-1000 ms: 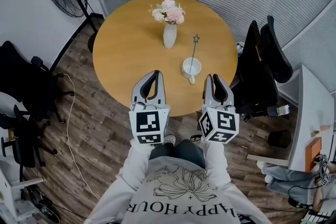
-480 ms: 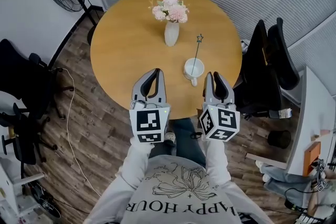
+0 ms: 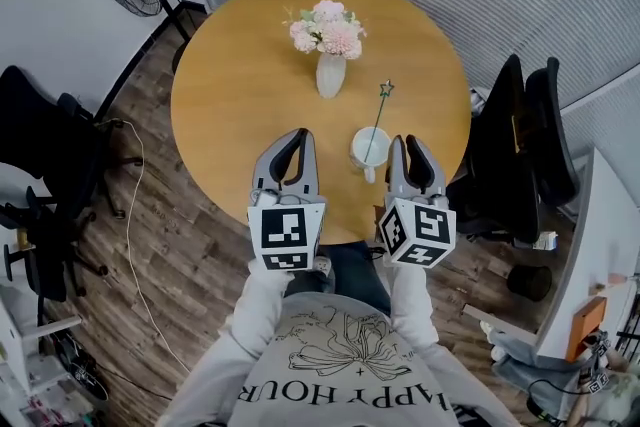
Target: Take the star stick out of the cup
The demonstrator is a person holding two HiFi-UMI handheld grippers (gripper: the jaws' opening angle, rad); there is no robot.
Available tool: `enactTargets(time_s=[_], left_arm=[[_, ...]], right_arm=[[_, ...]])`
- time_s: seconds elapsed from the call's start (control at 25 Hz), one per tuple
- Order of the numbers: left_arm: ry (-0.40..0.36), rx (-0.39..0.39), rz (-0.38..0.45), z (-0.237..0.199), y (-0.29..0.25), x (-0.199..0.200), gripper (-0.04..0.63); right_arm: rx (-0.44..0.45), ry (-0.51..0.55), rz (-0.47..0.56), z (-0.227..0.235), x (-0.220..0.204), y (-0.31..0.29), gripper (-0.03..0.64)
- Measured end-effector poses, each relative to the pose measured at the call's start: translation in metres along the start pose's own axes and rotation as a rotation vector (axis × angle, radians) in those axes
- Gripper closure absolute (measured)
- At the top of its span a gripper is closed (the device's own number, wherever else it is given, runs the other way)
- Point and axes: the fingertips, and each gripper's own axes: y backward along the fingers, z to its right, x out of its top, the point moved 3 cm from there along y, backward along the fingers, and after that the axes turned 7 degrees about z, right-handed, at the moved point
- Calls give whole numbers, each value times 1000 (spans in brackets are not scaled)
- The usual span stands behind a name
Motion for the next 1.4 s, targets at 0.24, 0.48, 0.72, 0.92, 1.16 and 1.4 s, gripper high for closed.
enactTargets(time_s=[0.24, 0.48, 0.72, 0.92, 1.16, 1.4], left_arm=[[8, 19, -21, 2, -35, -8, 589], [16, 23, -44, 5, -67, -16, 589], [19, 17, -75, 6, -95, -29, 589], [27, 17, -114, 7, -115, -45, 589], [42, 14, -153, 10, -131, -64, 589], [55, 24, -194, 9, -141, -81, 589]], right_arm=[[24, -8, -18, 19, -4, -35, 541], [37, -36, -52, 36, -13, -67, 529], [50, -42, -94, 48, -28, -94, 518], [56, -39, -144, 58, -44, -112, 508], [74, -39, -195, 66, -62, -128, 506], [89, -45, -255, 70, -82, -138, 502]])
